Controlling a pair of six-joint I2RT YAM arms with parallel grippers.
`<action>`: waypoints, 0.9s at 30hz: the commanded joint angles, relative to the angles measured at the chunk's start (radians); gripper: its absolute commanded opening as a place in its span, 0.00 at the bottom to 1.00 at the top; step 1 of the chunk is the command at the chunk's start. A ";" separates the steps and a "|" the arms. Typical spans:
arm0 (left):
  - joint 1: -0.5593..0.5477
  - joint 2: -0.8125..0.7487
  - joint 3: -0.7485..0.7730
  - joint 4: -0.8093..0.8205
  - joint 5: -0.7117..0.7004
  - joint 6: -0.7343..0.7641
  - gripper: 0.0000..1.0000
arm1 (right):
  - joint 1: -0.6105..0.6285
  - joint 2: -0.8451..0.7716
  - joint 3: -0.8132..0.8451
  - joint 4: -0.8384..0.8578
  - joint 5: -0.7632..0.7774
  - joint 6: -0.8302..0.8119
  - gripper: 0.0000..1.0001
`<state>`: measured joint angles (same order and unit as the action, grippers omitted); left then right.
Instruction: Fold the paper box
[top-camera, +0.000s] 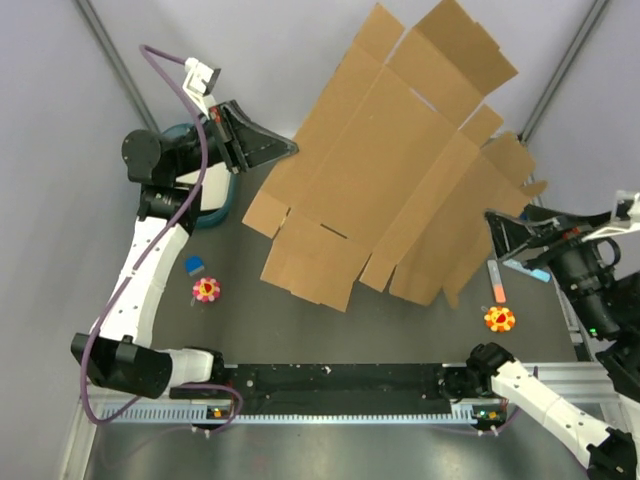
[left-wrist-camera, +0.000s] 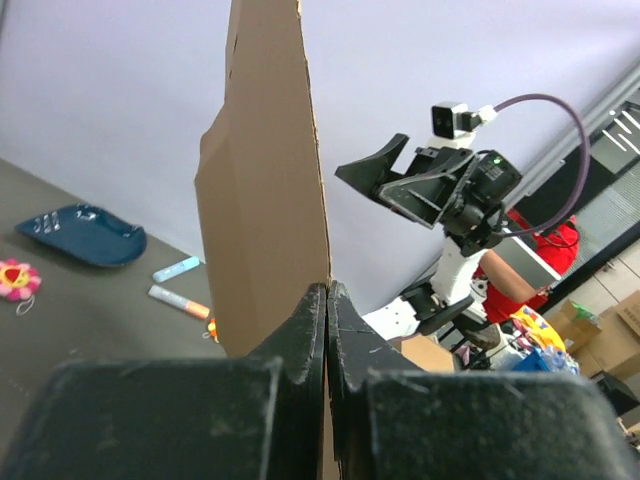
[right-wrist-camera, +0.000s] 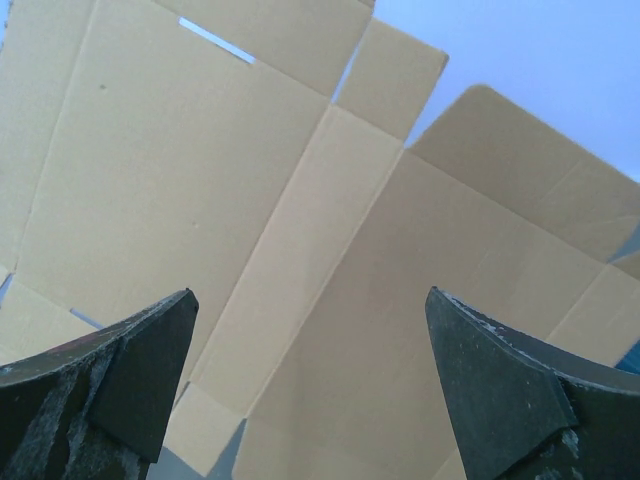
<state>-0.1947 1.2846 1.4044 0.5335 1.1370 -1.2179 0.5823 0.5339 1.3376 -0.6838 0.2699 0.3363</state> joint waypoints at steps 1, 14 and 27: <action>-0.002 0.013 0.157 0.094 0.006 -0.127 0.00 | 0.002 -0.017 0.049 -0.048 0.006 -0.031 0.98; -0.002 0.324 0.114 -0.658 0.033 0.563 0.00 | 0.002 -0.075 -0.003 -0.079 0.008 -0.048 0.99; 0.034 0.584 0.308 -0.564 -0.109 0.495 0.98 | 0.004 0.018 -0.109 -0.057 -0.046 -0.046 0.99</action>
<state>-0.1913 1.9724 1.5993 -0.0727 1.1130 -0.7464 0.5823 0.5251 1.2442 -0.7654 0.2501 0.3054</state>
